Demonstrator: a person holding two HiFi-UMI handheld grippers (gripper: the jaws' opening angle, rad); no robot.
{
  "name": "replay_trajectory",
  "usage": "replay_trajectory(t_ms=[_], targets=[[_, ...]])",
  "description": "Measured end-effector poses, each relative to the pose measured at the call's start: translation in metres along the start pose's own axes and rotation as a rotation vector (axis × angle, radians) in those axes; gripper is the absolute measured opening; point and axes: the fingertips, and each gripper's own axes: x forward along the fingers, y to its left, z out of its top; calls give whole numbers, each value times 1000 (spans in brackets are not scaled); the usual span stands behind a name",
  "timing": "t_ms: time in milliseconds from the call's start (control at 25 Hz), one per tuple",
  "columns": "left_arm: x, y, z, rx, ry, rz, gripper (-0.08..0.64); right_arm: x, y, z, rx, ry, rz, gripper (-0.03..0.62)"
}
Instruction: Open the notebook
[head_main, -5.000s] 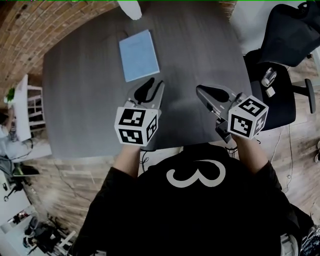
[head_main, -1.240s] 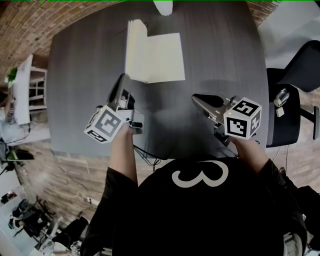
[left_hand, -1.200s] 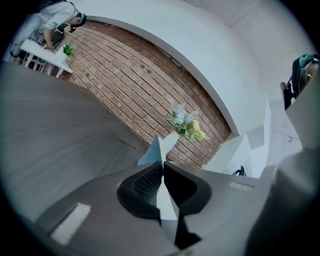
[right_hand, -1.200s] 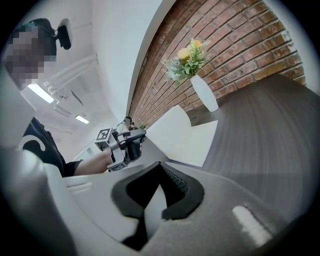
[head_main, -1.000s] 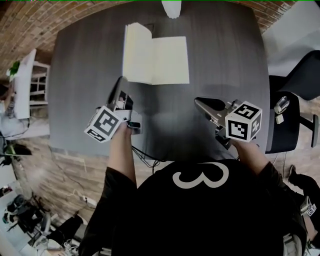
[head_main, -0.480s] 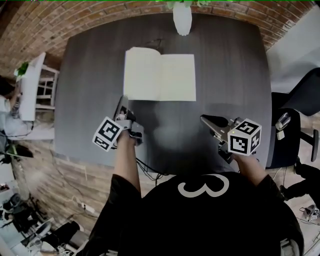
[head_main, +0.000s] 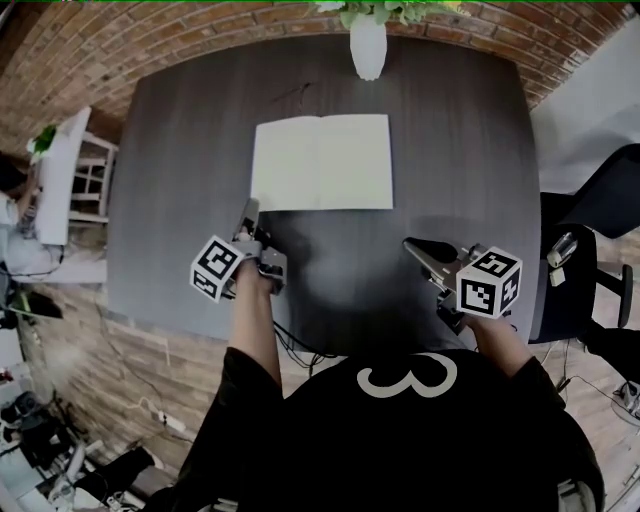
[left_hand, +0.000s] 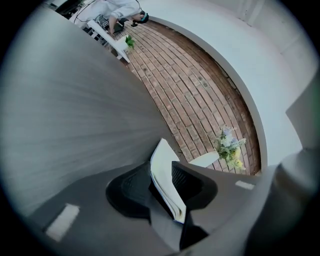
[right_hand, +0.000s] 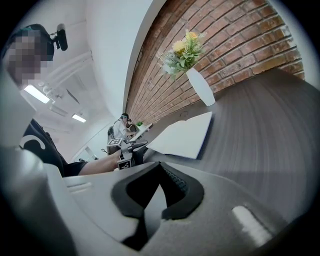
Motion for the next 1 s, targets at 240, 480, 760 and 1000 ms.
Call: replay_trajectory(t_ms=[240,480,760,1000], targets=[[1,-4,-1,38,10,23,210,1,1,2,5,-4,-3,2],[-7,-9,-6,156,24,82,265,-1,2,3,-2,-7,-13,2],[-29,-48,-26,328,91,27,261,-9,18,8,-35,-56,-17,2],[-68,-119,-69,566,204,-129,232,-30,46,14,-52,-129,-11,2]])
